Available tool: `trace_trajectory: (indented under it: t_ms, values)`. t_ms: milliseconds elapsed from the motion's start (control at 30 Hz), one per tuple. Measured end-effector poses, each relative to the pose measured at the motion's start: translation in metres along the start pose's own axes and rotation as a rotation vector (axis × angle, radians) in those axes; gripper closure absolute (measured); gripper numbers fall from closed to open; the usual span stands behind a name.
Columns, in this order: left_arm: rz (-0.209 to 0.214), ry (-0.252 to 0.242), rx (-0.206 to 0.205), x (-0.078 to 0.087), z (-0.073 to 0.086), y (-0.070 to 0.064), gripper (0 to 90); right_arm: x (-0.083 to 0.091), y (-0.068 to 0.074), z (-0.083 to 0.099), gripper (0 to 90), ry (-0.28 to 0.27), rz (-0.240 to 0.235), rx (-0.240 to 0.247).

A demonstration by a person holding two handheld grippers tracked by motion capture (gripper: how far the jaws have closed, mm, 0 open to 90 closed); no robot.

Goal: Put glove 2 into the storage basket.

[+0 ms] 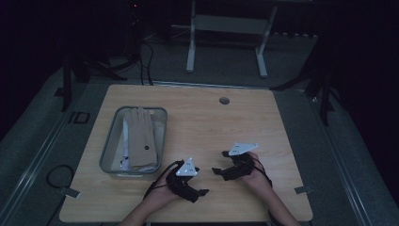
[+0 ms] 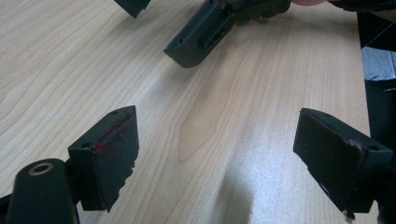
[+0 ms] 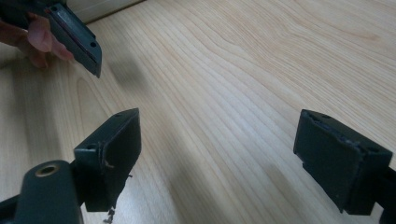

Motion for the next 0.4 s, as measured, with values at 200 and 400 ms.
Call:
trace_trajectory:
  t_ms: [200, 400]
  values:
    - [0.002, -0.014, 0.006, 0.0007, 0.0006, -0.0001, 14.4, 0.002, -0.0051, 0.0037, 14.8, -0.007, 0.01, -0.017]
    - [0.007, -0.028, 0.014, 0.0015, 0.001, -0.0007, 14.4, 0.0023, -0.0072, 0.0041, 14.9, -0.01, 0.019, -0.02]
Point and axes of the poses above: each handheld gripper's, and its own axes: x roughly backward along the jaws, z roughly out of its underside, y roughly to its left, the point moved 7 cm from there along -x, roughly forward along the jaws, and after that the axes turned 11 degrees about z, right-handed, at the moved point
